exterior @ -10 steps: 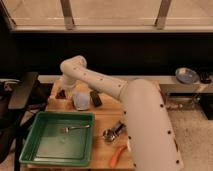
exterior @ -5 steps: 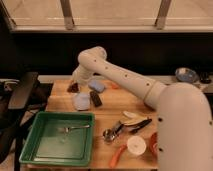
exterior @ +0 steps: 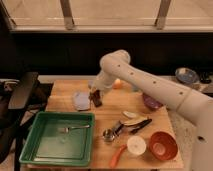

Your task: Place grapes in paper cup

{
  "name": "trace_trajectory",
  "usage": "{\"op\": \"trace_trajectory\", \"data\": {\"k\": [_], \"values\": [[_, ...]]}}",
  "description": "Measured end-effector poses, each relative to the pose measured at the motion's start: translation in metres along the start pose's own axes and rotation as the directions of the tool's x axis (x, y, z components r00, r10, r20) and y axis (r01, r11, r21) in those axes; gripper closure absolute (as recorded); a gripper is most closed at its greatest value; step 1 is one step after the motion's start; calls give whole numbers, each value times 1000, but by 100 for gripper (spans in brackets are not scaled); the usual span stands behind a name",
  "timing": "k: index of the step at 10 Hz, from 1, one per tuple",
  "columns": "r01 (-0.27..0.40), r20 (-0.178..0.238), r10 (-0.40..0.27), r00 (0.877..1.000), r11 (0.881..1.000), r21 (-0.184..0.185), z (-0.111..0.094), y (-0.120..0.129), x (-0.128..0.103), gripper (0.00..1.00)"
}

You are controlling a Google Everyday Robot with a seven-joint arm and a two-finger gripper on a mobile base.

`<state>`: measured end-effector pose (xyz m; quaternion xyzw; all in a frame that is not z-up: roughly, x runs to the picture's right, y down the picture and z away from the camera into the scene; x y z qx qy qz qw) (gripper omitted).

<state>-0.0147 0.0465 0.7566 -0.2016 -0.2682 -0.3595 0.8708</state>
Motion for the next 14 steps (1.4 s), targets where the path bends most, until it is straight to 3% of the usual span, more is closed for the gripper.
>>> {"op": "trace_trajectory", "data": {"k": [1, 2, 9, 11, 14], "values": [[-26, 0, 26, 1000, 999, -34, -6, 24, -4, 100], [-33, 0, 33, 999, 999, -42, -8, 30, -5, 100], [-37, -5, 36, 999, 998, -50, -8, 30, -6, 100], [-70, -20, 69, 997, 995, -69, -17, 53, -9, 100], [-131, -38, 129, 991, 990, -58, -45, 123, -19, 100]]}}
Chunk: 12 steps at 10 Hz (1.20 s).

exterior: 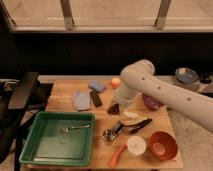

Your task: Place grapes in paper cup

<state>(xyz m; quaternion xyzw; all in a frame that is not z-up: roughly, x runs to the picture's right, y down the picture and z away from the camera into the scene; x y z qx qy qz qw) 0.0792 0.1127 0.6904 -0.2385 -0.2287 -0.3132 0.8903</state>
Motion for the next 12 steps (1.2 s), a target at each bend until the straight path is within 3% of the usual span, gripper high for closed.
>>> {"op": "trace_trajectory", "data": {"k": [3, 6, 12], "values": [[-45, -8, 45, 999, 999, 12, -25, 73, -10, 100], [-97, -9, 98, 995, 995, 24, -33, 114, -16, 100], [-161, -5, 161, 987, 987, 28, -47, 148, -27, 100]]}}
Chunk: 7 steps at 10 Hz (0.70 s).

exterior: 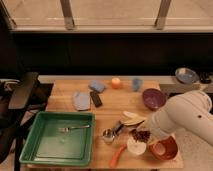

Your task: Place grapes in paper cup

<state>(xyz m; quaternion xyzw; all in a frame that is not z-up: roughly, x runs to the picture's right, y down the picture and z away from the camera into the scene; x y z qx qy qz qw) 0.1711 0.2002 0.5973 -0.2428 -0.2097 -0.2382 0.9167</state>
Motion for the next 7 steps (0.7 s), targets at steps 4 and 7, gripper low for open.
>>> {"op": "trace_trajectory", "data": {"k": [4, 7], "values": [[4, 26, -4, 1000, 1000, -9, 3, 13, -22, 100], [4, 50, -4, 999, 1000, -10, 9, 18, -34, 100]]}}
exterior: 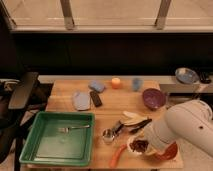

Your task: Place grapes in paper cup

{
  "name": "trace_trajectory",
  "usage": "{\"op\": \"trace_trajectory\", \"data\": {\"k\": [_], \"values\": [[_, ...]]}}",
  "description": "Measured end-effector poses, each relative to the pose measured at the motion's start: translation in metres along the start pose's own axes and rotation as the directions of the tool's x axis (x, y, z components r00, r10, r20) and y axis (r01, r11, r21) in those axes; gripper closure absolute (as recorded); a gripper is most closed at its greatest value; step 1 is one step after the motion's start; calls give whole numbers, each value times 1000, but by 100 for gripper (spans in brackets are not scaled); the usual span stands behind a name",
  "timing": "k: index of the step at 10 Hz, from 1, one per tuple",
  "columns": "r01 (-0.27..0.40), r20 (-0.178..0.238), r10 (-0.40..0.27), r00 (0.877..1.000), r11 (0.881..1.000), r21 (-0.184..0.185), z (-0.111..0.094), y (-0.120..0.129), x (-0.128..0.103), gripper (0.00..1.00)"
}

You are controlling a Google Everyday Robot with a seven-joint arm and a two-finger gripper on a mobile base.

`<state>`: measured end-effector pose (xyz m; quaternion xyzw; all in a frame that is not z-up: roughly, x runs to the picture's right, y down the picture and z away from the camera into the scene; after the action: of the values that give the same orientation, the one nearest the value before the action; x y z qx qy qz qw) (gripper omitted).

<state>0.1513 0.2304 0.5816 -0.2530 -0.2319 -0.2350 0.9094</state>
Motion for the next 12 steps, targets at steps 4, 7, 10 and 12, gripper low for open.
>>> {"op": "trace_trajectory", "data": {"k": [4, 7, 10, 12], "values": [[23, 58, -23, 998, 1000, -1, 17, -6, -8, 100], [9, 101, -7, 995, 1000, -12, 37, -9, -2, 96], [-18, 120, 19, 993, 1000, -13, 45, -8, 6, 68], [-41, 130, 43, 991, 999, -13, 49, -5, 12, 44]]}}
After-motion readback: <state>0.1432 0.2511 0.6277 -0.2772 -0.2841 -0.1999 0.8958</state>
